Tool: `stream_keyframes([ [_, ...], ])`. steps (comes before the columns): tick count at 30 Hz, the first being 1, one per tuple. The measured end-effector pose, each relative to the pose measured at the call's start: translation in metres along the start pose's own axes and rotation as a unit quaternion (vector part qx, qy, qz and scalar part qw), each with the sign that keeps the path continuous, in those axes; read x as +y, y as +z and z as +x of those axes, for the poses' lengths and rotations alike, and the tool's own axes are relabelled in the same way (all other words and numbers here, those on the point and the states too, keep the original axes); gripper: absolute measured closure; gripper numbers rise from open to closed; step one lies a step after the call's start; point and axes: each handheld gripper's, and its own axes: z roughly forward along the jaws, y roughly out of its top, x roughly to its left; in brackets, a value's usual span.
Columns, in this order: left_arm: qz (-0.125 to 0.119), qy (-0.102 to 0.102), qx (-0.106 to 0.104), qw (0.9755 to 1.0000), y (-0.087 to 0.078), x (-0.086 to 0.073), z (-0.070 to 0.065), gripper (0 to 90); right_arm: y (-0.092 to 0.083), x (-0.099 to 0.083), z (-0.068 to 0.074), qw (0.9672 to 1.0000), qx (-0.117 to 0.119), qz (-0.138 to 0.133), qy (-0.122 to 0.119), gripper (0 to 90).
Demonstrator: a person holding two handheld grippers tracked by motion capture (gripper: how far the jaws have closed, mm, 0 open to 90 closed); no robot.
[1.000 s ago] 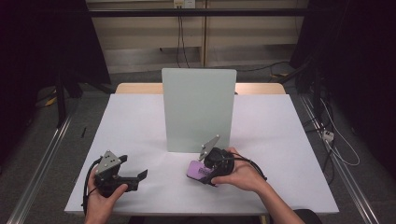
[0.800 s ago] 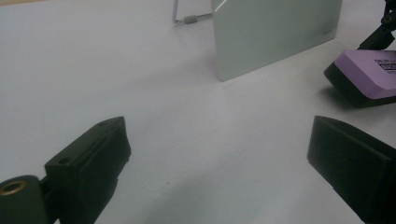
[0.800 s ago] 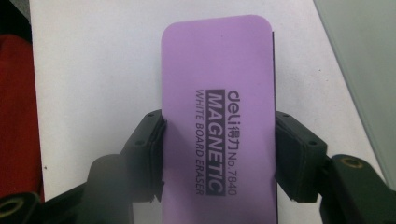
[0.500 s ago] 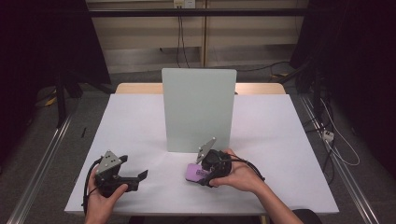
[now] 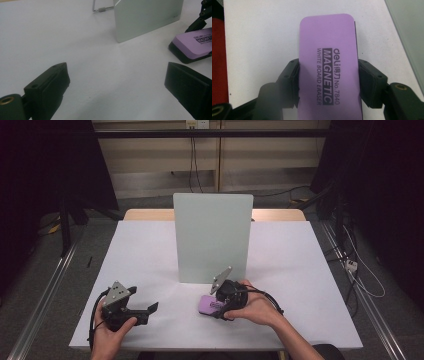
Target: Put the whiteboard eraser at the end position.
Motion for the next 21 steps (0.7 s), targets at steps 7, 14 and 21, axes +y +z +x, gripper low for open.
stream_keyframes([
  [7, 0.002, 0.001, 0.001, 1.0000, 0.0002, -0.0002, -0.0001, 5.4, 0.0003, -0.0014, -0.0018, 1.0000, 0.001, -0.005, 0.008, 36.3],
  [14, 0.006, 0.000, 0.000, 1.0000, 0.0019, -0.0005, -0.0005, 5.4, -0.0045, -0.0024, -0.0048, 0.9994, 0.000, -0.022, 0.027, 21.3],
  [21, 0.009, 0.001, 0.002, 1.0000, 0.0028, -0.0007, -0.0004, 5.5, -0.0093, -0.0065, -0.0057, 0.9980, -0.014, -0.034, 0.051, 14.3],
])
